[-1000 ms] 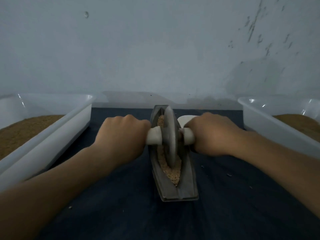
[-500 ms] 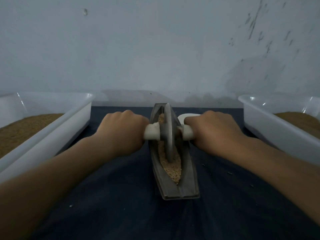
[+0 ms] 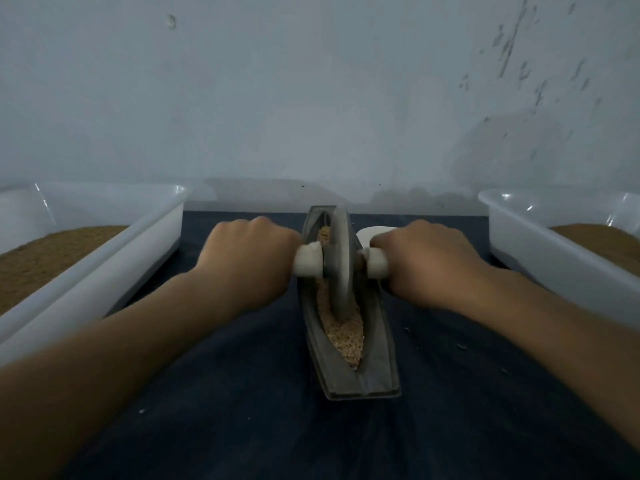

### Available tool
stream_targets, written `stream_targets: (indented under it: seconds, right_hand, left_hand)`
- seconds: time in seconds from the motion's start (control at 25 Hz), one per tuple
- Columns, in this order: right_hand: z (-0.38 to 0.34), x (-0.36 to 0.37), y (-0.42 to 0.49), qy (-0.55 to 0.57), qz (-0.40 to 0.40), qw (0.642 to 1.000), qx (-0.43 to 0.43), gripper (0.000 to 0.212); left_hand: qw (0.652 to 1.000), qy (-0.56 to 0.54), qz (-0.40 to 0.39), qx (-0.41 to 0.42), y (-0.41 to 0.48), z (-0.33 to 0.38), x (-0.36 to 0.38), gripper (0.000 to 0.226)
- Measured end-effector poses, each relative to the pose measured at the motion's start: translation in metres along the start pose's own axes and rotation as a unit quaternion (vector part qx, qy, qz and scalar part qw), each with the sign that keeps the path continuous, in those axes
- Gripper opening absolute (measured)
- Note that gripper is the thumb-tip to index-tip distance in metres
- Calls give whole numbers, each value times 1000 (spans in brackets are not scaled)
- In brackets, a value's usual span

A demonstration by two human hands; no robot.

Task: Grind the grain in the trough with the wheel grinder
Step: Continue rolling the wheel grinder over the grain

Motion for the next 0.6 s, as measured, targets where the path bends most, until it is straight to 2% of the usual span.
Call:
stream_targets:
  seconds: [0.08,0.12,0.2,0.28,0.36,0.48,0.6]
  right_hand:
    - [2,-16,-22,-47,77,996,-2,30]
    - [2,-20,-21,-64,91,994,-3,33]
    - [-4,-9,-5,-71,73,995,6,31]
    - [-5,3,25,-31,36,997,54,13]
    - [0,8,48,-13,3,997,82,14]
    - [0,12,26,12,-61,998,19,16]
    - [3,-5,-18,-10,4,1000,-16,24]
  left_hand:
    - [996,-16,66,54,-23,6,-14,21]
    - [996,-13,75,54,-21,4,-14,25]
    - [1000,13,27,-6,-11,-2,5,28]
    - [997,11,18,-77,16,-10,15,8]
    - [995,1,-5,-100,38,-14,17,10]
    - [998,-5,-30,-49,24,-7,13,11]
    - [999,-7,31,30,-21,5,-8,44]
Point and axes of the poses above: each hand's wrist, its own y-axis towards the middle knuckle, its own x-axis out of the palm, z = x × y, the point moved 8 cm from there along y, towards the middle knuckle, and after that the axes turned 13 degrees about -y, right-handed, at the moved point
